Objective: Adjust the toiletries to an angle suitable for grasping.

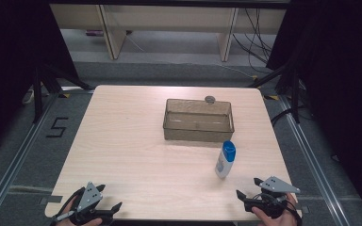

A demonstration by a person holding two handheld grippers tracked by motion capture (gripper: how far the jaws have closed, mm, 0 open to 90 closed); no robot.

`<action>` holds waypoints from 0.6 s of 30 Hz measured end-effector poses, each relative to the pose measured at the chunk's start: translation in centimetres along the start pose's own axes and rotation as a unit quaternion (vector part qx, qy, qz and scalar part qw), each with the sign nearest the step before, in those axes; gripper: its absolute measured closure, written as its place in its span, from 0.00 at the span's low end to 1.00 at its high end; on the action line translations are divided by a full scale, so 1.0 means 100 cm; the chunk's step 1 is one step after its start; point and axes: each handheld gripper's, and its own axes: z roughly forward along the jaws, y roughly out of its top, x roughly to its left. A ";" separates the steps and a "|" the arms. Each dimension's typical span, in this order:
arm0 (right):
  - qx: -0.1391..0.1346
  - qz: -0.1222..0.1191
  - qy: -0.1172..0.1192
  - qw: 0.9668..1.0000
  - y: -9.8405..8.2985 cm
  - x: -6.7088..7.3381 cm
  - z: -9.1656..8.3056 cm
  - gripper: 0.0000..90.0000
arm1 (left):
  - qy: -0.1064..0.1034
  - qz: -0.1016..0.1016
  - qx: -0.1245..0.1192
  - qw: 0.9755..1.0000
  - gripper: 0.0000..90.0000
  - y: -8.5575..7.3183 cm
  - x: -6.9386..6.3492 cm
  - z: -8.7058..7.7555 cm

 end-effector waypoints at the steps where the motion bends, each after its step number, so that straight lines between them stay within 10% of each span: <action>1: -0.003 0.001 0.001 1.000 0.000 0.000 0.000 0.21 | 0.000 -0.003 -0.004 1.000 0.18 0.000 -0.001 0.000; 18: -0.038 -0.015 0.006 0.999 0.011 0.008 0.005 0.23 | 0.002 -0.002 -0.002 1.000 0.18 0.000 0.000 0.000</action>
